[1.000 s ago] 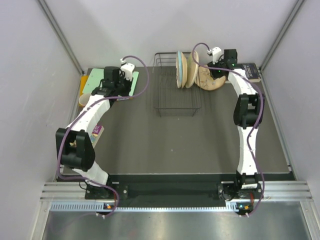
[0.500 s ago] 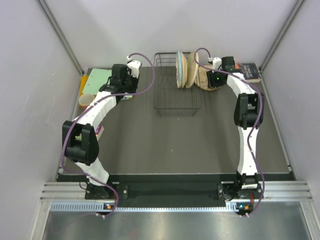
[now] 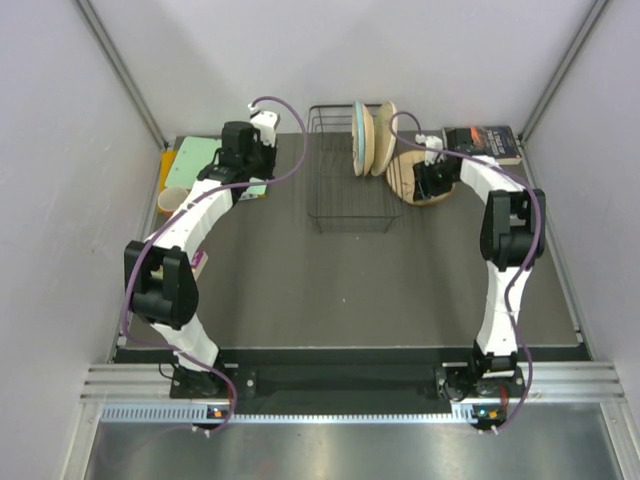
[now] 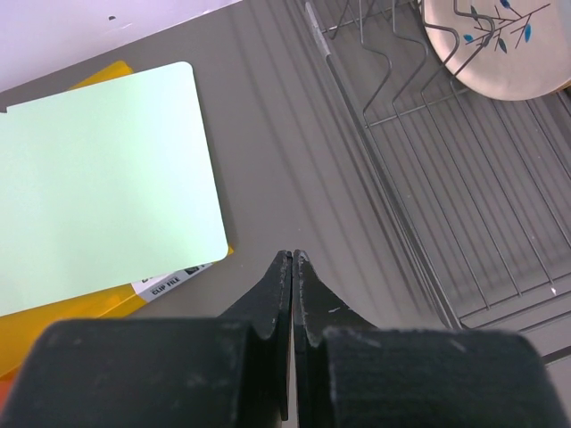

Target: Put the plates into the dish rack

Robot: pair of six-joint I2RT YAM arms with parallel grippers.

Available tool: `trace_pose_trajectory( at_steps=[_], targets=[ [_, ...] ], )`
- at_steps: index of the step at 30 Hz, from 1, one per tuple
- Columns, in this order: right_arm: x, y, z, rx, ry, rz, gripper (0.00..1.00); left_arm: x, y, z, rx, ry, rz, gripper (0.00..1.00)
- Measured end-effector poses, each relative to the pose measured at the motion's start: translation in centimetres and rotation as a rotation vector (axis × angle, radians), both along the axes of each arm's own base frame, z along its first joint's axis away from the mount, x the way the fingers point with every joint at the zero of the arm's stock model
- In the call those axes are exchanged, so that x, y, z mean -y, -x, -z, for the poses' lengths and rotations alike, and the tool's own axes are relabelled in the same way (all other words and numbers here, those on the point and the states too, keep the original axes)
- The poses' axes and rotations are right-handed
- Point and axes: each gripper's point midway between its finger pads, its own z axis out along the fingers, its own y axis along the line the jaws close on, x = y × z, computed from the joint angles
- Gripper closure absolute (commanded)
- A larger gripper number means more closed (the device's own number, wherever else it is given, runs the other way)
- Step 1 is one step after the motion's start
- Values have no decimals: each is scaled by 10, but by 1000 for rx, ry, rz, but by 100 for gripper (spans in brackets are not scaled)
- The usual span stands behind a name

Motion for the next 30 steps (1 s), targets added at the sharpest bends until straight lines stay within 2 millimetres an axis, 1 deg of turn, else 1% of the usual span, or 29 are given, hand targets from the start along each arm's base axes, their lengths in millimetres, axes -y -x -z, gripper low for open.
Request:
trace_pose_trajectory(
  at_steps=[5,10,14,16,20,25,28,29,30],
  targets=[
    [-4,56,1,-82,-32,-27,53,0,-1,0,0,9,-7,100],
    [-5,112,3,-143,-47,-45,53,1,0,0,-6,23,-14,100],
    [-2,159,4,-194,-41,-51,53,3,3,5,-24,37,-10,100],
    [0,176,4,-231,-36,-48,53,4,7,10,-38,45,-5,100],
    [3,196,4,-269,-22,-42,53,5,21,14,-61,70,0,100],
    [8,209,3,-297,3,-32,53,5,40,2,-64,134,-19,99],
    [9,220,3,-302,11,-28,52,5,59,-9,-60,189,-30,92],
    [9,225,2,-302,17,-30,53,5,65,-14,-56,206,-34,84],
    [10,233,1,-310,32,-36,52,4,73,-20,-51,227,-37,79]
  ],
)
